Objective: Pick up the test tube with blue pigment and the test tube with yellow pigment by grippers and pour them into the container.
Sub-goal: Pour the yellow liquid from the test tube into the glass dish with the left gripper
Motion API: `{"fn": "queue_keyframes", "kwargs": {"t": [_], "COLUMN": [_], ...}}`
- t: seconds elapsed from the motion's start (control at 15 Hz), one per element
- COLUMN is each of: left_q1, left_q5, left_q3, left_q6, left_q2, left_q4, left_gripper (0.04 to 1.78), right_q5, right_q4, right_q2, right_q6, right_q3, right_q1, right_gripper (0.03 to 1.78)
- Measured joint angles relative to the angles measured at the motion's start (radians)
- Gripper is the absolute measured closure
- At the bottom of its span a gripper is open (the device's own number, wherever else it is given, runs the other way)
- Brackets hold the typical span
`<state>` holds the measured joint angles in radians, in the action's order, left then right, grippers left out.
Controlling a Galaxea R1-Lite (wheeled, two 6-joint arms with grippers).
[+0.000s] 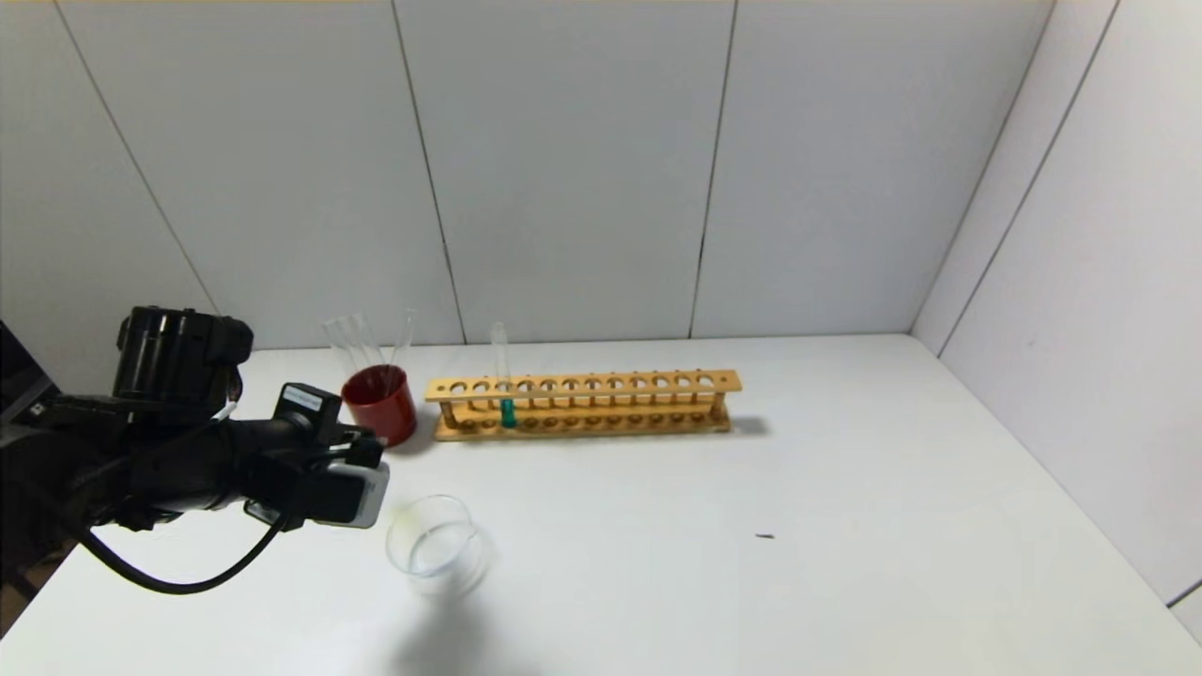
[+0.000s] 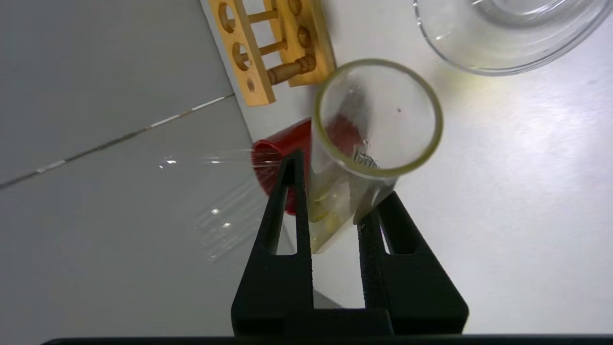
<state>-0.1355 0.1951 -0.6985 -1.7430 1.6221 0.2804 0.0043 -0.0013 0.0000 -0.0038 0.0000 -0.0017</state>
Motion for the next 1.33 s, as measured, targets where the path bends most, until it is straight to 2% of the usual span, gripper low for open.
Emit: {"fn": "queue_keyframes", "kwargs": {"t": [0.2, 0.53, 1.0, 1.33], "left_q1": [-0.015, -0.053, -0.041, -0.046], "left_q5": [0.001, 0.003, 0.007, 0.006], "left_q3": [-0.03, -0.028, -0.006, -0.019], "left_q6": [-0.066, -0.084, -0.313, -0.409], "left_q2": [0.056, 0.076, 0.073, 0.094], "left_q4": [0.047, 0.055, 0.053, 0.055], "left_gripper": [1.5, 1.5, 1.5, 1.5], "right_q5": [0.0, 0.0, 0.0, 0.0], "right_q4": [0.0, 0.0, 0.0, 0.0], "right_q2": [0.0, 0.0, 0.0, 0.0], "right_q6": [0.0, 0.0, 0.0, 0.0], "right_q3": [0.0, 0.0, 0.0, 0.0], "right_q1": [0.0, 0.0, 0.0, 0.0], "right_gripper": [0.06, 0.06, 0.06, 0.06]}}
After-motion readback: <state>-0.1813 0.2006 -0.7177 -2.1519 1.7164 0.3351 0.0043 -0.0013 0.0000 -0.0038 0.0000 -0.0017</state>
